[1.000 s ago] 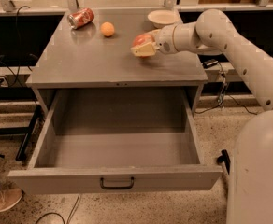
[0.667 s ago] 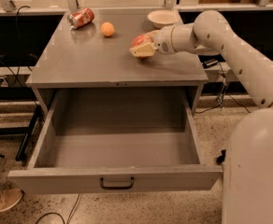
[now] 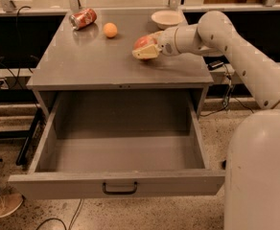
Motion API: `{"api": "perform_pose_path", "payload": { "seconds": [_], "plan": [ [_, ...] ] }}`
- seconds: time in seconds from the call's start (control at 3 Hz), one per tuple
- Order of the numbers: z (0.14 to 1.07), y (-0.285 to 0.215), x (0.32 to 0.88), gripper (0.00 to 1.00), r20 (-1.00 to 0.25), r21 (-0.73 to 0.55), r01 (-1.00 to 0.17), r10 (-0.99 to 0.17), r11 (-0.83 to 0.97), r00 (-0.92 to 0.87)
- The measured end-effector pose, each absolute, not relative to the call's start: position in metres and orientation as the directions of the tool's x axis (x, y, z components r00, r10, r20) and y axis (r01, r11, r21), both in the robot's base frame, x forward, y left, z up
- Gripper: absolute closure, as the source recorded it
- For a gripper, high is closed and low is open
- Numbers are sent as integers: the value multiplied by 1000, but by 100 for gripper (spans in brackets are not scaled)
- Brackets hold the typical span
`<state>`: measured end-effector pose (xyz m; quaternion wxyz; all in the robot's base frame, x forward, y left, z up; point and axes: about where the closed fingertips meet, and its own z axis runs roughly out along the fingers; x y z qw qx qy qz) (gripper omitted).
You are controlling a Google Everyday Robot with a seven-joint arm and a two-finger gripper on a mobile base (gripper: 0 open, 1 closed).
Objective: Pick apple from top drawer and place on counter
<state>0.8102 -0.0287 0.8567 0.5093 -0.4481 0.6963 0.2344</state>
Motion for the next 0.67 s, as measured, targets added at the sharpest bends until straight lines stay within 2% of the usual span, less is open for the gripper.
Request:
{"api": "perform_pose_path", "payload": {
  "seconds": [0.33,0.67],
  "plan": [
    [856,-28,811,0,-918,-132,-865,-389,483,-77],
    [856,-29,809,0,-918,-136,-866,-390,481,-72]
  ]
}}
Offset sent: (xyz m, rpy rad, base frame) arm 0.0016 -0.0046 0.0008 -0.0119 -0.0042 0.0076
